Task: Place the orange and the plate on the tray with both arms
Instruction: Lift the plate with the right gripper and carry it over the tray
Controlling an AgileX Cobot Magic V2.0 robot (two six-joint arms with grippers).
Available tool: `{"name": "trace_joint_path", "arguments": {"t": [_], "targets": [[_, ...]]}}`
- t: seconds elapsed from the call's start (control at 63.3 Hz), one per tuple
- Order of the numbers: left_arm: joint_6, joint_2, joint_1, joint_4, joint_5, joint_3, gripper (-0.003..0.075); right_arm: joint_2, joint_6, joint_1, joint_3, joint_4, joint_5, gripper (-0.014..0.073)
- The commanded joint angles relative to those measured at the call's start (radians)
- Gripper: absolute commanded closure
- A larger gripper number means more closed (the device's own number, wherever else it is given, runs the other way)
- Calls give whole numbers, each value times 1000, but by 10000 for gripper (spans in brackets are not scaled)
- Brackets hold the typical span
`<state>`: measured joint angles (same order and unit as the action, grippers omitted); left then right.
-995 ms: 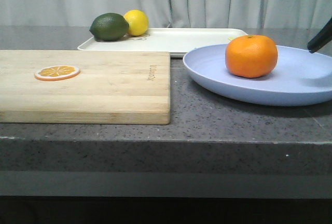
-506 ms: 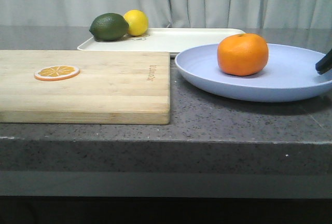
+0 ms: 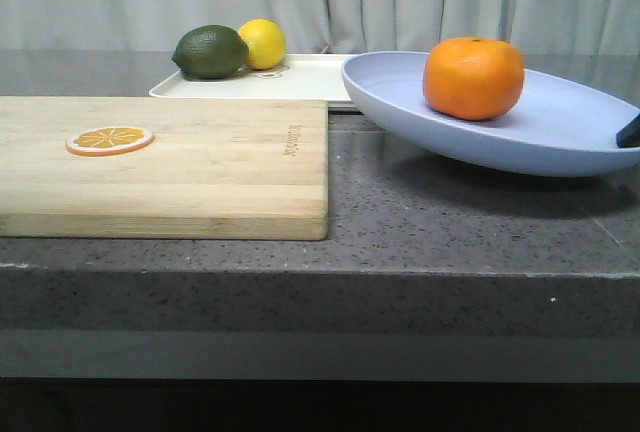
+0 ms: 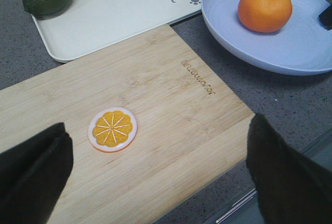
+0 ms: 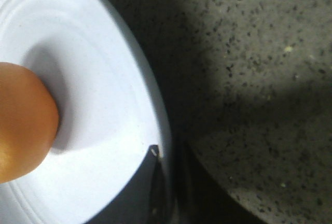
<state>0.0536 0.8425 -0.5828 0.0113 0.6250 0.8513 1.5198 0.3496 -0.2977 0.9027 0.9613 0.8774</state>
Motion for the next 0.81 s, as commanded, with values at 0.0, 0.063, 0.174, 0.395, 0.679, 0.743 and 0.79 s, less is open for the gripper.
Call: {"name": "trace_joint_path", "arguments": {"t": [0.0, 0.063, 0.174, 0.395, 0.679, 0.743, 0.79], "targets": [[-11, -3, 3, 11, -76, 28, 62, -35, 14, -3, 29, 65, 35, 712], [-11, -3, 3, 11, -76, 28, 62, -35, 14, -3, 29, 65, 44, 712], [-11, -3, 3, 11, -76, 28, 62, -35, 14, -3, 29, 62, 46, 712], [-11, -3, 3, 11, -78, 28, 62, -35, 14, -3, 58, 62, 56, 712], [-11, -3, 3, 14, -94, 28, 62, -19, -47, 16, 218, 45, 55, 712], [-11, -3, 3, 14, -99, 28, 62, 8, -94, 44, 289, -5, 51, 712], [-11, -3, 3, 14, -101, 28, 62, 30, -145, 70, 339, -58, 49, 712]]}}
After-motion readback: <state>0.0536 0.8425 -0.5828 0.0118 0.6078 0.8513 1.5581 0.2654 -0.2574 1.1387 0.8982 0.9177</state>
